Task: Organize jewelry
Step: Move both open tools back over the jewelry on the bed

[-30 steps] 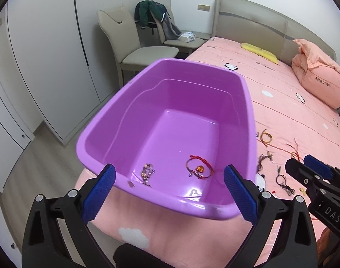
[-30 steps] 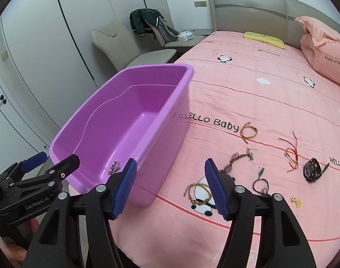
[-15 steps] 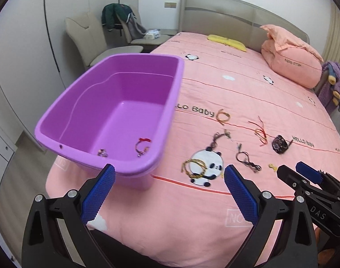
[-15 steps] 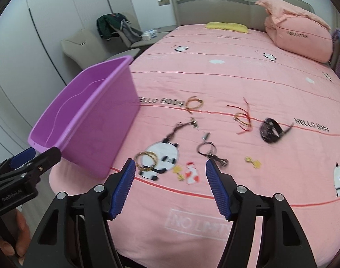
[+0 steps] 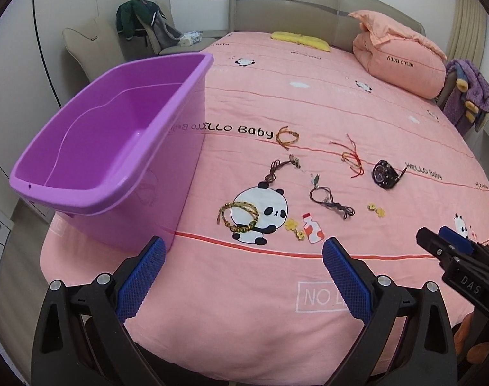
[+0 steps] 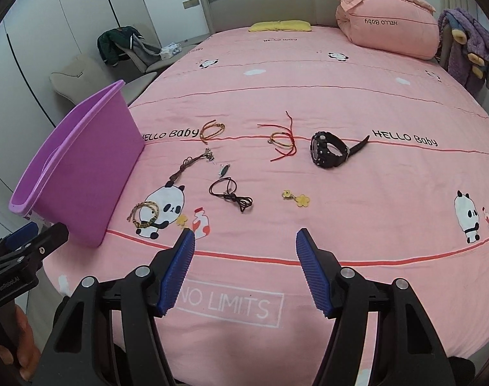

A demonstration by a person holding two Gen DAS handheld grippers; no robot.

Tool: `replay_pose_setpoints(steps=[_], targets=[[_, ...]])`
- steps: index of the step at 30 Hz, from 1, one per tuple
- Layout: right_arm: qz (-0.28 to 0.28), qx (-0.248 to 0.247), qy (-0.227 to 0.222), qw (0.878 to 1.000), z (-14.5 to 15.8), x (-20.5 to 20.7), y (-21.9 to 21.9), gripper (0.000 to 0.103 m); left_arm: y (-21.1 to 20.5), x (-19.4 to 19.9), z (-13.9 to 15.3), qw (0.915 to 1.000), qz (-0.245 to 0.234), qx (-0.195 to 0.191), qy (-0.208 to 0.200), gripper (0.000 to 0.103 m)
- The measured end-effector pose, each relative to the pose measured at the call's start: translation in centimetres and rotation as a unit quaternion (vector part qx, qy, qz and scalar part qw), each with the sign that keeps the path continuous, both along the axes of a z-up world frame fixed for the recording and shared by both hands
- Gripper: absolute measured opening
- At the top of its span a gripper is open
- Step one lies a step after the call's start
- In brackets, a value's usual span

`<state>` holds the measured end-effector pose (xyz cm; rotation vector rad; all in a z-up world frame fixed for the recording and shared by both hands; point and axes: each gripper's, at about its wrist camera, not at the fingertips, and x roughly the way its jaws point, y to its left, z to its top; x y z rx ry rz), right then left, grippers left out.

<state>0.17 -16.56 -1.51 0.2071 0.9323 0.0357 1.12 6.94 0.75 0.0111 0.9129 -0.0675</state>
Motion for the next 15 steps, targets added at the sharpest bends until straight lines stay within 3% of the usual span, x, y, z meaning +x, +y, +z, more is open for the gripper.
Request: replay_pose_setpoints(steps=[15], targets=[[-0.002, -0.009, 0.022, 1.000, -4.7, 2.7, -2.0, 0.063, -0.4, 4.0, -6.9, 0.9988, 0.024, 0.008, 0.043, 0.096]])
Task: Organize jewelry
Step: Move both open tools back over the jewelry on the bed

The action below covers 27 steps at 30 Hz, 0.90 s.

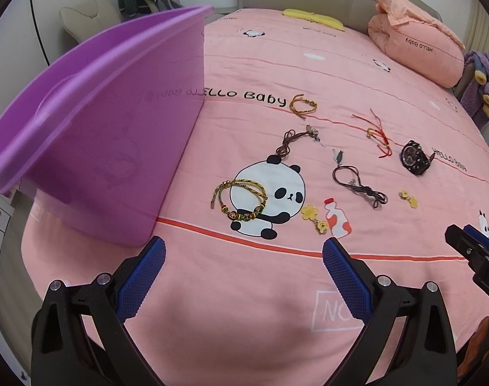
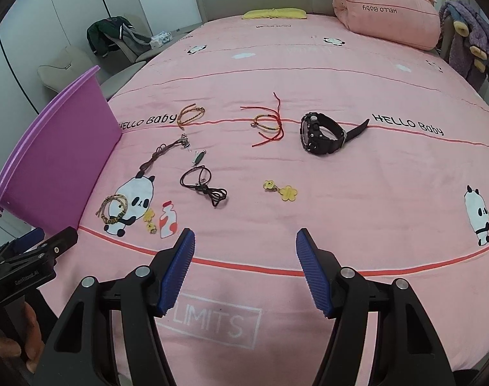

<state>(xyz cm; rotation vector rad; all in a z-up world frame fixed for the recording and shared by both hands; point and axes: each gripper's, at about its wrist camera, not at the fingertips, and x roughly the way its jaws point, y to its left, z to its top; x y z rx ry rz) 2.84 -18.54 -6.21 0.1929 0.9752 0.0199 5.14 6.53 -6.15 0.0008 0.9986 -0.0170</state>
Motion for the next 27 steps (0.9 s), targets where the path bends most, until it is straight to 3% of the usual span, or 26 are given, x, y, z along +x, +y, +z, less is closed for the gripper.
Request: replay_pose_setpoints(steps=[16, 27], targets=[[-0.019, -0.006, 0.026, 0.999, -5.5, 5.1, -2.9, 0.063, 0.0, 3.8, -5.2, 0.9994, 0.029, 0.002, 0.017, 0.096], [-0.011, -0.022, 0.034, 0.999, -7.5, 7.7, -3.0, 0.063, 0.7, 5.5, -7.2, 0.9987, 0.043, -0.001, 0.028, 0.096]])
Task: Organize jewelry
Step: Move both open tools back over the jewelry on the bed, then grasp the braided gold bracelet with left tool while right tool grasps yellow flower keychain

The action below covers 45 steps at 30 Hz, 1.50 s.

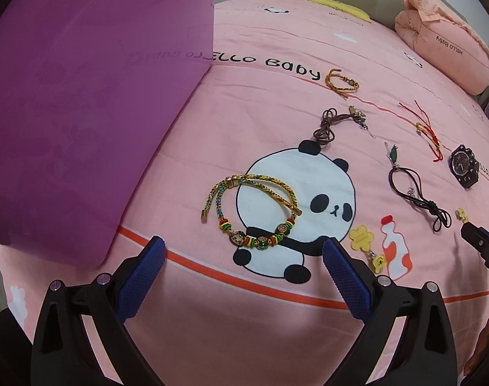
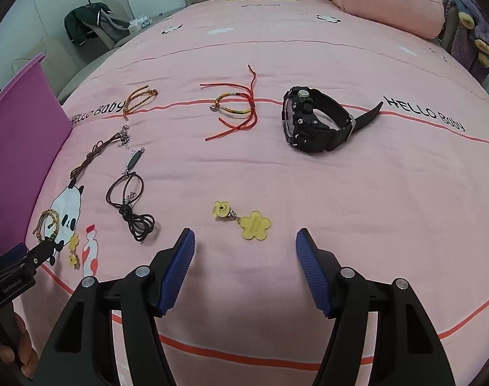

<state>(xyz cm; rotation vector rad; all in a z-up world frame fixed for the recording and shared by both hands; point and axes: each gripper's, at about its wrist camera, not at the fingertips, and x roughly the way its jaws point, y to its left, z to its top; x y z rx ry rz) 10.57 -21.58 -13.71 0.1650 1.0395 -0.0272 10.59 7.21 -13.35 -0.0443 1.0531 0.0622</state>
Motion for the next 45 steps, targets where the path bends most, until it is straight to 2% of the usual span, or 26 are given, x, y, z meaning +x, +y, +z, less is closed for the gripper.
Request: replay_pose_setpoints(steps=[17, 27, 30, 32, 33, 35, 36, 37, 38, 39, 40, 41, 45], targets=[[0.009, -0.032, -0.005, 0.999, -1.2, 1.6, 0.7, 0.063, -0.5, 2.3, -1.2, 0.9998, 0.010, 0.017, -0.011, 0.096], [0.024, -0.065, -0.003, 0.998, -2.1, 2.1, 1.7, 0.062, -0.4, 3.1, -1.8, 0.9995, 0.016, 0.010, -0.024, 0.095], [0.027, -0.067, -0.004, 0.997, -2.1, 2.1, 1.9, 0.058, -0.5, 2.8, -1.7, 0.9994, 0.016, 0.011, -0.029, 0.083], [0.031, -0.069, -0.005, 0.997, -2.1, 2.0, 2.1, 0.053, -0.4, 2.6, -1.6, 0.9994, 0.017, 0.013, -0.029, 0.069], [0.033, -0.070, -0.005, 0.997, -2.1, 2.0, 2.2, 0.049, -0.5, 2.5, -1.5, 0.9994, 0.016, 0.013, -0.028, 0.066], [0.040, -0.071, -0.006, 0.997, -1.9, 1.9, 2.6, 0.040, -0.6, 2.3, -1.3, 0.9994, 0.012, 0.016, -0.028, 0.051], [0.042, -0.072, -0.007, 0.997, -1.9, 1.8, 2.7, 0.033, -0.8, 2.2, -1.3, 0.9994, 0.010, 0.018, -0.028, 0.047], [0.043, -0.072, -0.007, 0.996, -1.8, 1.8, 2.9, 0.028, -1.0, 2.1, -1.2, 0.9994, 0.006, 0.020, -0.029, 0.038], [0.044, -0.073, -0.007, 0.996, -1.7, 1.8, 3.0, 0.028, -1.2, 1.9, -1.2, 0.9993, 0.001, 0.022, -0.029, 0.028], [0.043, -0.074, -0.007, 0.996, -1.7, 1.8, 3.0, 0.028, -1.3, 1.8, -1.2, 0.9994, -0.002, 0.021, -0.028, 0.023], [0.043, -0.070, -0.008, 0.997, -1.5, 1.8, 2.9, 0.028, -1.3, 1.6, -1.1, 0.9995, -0.007, 0.015, -0.025, 0.011], [0.041, -0.062, -0.008, 0.997, -1.4, 1.6, 2.8, 0.028, -1.3, 1.5, -1.0, 0.9997, -0.011, 0.004, -0.022, 0.007], [0.033, -0.036, -0.010, 0.999, -0.8, 0.8, 2.3, 0.028, -0.9, 0.6, -0.6, 0.9993, -0.017, -0.034, -0.009, 0.007]])
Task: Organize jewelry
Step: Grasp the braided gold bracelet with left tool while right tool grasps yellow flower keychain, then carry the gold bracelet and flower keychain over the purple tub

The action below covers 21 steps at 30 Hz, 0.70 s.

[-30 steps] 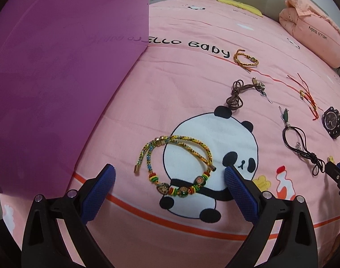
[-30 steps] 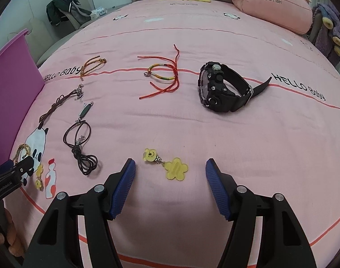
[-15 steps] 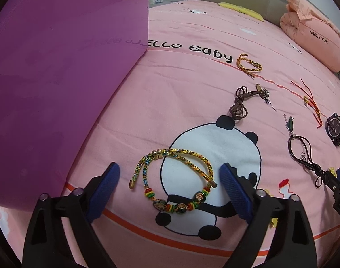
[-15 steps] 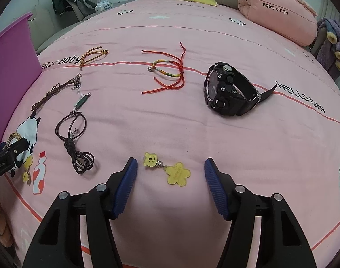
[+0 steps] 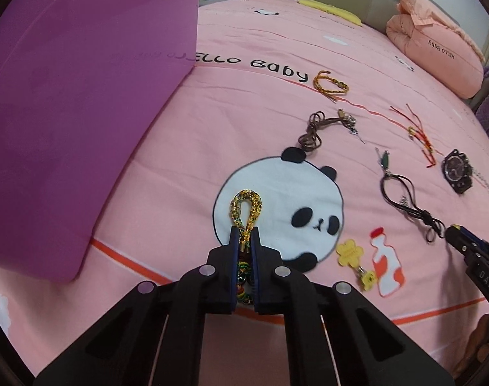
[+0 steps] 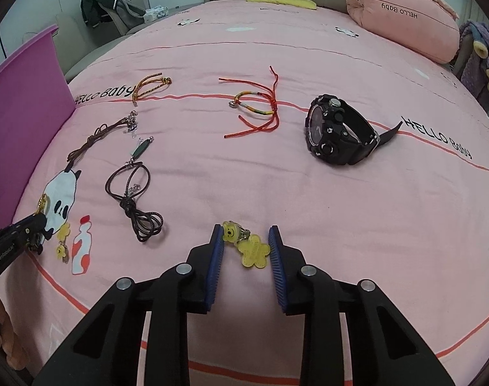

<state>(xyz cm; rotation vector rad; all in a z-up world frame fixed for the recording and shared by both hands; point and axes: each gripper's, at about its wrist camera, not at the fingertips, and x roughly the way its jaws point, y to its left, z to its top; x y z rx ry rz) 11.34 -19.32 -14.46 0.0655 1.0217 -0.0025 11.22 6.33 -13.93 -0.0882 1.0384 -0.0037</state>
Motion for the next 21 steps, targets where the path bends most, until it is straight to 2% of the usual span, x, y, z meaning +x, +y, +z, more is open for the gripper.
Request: replay_pose_setpoints(steps=[5, 10, 21], targets=[[-0.001, 0.016, -0.002, 1.000, 1.0, -2.0, 0.0, 0.028, -0.5, -1.7, 0.8, 0.9995, -0.022, -0.017, 0.016, 0.007], [-0.005, 0.034, -0.008, 0.999, 2.5, -3.9, 0.0, 0.028, -1.6, -3.5, 2.5, 0.9982, -0.053, -0.025, 0.015, 0.007], [0.003, 0.044, -0.048, 0.998, 7.9, -7.4, 1.7, 0.028, -2.1, -6.8, 8.9, 0.9942, -0.093, -0.033, -0.041, 0.007]])
